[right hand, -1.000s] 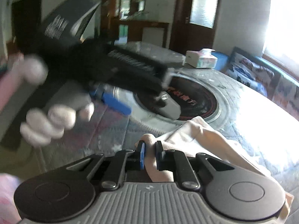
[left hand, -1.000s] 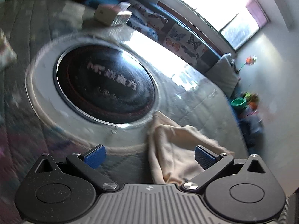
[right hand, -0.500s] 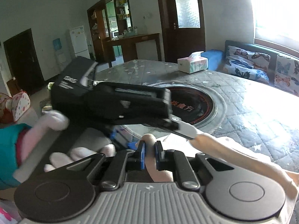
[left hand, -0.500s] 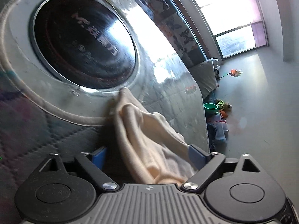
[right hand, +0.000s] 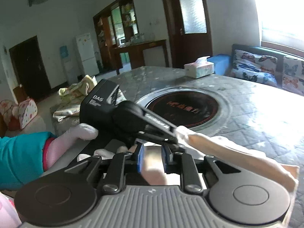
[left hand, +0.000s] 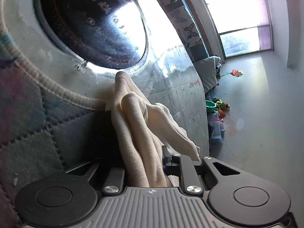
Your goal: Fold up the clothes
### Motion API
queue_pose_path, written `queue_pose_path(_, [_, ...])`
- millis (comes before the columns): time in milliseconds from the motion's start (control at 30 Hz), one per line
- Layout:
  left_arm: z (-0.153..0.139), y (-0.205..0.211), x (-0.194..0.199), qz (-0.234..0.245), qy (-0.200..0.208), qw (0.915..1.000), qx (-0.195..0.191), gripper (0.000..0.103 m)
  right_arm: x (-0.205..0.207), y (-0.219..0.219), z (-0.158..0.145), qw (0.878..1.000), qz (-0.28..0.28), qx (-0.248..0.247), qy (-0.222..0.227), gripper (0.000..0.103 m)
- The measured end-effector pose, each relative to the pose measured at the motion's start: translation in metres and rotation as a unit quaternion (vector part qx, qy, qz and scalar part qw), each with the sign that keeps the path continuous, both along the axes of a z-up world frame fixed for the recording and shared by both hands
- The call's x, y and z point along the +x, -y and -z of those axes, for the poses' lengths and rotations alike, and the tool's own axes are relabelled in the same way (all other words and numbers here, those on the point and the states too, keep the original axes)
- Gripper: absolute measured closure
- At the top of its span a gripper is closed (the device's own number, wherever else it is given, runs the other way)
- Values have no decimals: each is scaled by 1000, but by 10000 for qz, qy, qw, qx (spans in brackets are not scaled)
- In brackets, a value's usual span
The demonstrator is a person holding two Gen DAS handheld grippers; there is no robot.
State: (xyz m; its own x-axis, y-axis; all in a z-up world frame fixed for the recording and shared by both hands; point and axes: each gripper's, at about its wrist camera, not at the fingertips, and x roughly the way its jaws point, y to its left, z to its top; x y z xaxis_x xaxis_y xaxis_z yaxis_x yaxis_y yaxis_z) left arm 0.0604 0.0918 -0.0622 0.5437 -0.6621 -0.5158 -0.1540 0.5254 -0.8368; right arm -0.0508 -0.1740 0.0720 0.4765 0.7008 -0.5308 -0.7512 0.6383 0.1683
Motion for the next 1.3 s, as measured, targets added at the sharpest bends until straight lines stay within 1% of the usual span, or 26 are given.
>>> queue_pose_path(67, [-1, 1, -2, 32, 34, 10000, 71, 85, 2, 15, -1, 9996, 265, -23, 29, 72])
queue_pose_path(100, [-1, 2, -2, 45, 50, 9999, 102, 85, 4, 23, 0, 9990, 434, -67, 46, 70])
queue_pose_path(233, [-5, 3, -4, 82, 86, 9997, 199, 84, 21, 60, 12, 9919, 1242, -246, -46, 67])
queue_pose_path(300, [-7, 4, -4, 103, 110, 9995, 268, 84, 32, 79, 19, 9854, 1665, -334, -120, 67])
queue_pose_path(400, [-10, 8, 0, 121, 138, 9992, 354, 84, 51, 103, 32, 9742, 2217, -327, -280, 64])
queue_pose_path(433, [-10, 9, -1, 126, 145, 9991, 377, 84, 55, 111, 38, 9713, 2340, -315, -300, 61])
queue_pose_path(633, [-12, 13, 0, 167, 176, 9986, 480, 83, 74, 141, 61, 9610, 2689, -185, -616, 56])
queue_pose_path(733, [-13, 15, 3, 199, 195, 9982, 527, 83, 80, 148, 71, 9596, 2696, 65, -801, 53])
queue_pose_path(833, [-14, 18, 5, 223, 209, 9979, 567, 83, 79, 151, 74, 9604, 2663, 235, -790, 53])
queue_pose_path(900, [-14, 19, 5, 233, 208, 9979, 575, 83, 79, 152, 74, 9614, 2615, 316, -792, 55])
queue_pose_path(967, [-14, 19, 4, 243, 221, 9976, 610, 83, 80, 152, 74, 9612, 2610, 375, -813, 70])
queue_pose_path(1067, [-15, 21, 4, 261, 245, 9970, 681, 83, 81, 153, 75, 9599, 2612, 479, -899, 85])
queue_pose_path(1167, [-19, 26, 5, 303, 294, 9954, 865, 84, 77, 153, 72, 9589, 2630, 548, -919, 91])
queue_pose_path(1200, [-22, 28, 6, 325, 322, 9944, 957, 84, 75, 154, 70, 9589, 2637, 562, -880, 91])
queue_pose_path(1300, [-30, 34, 7, 418, 451, 9929, 1018, 84, 67, 157, 63, 9587, 2658, 654, -772, 92])
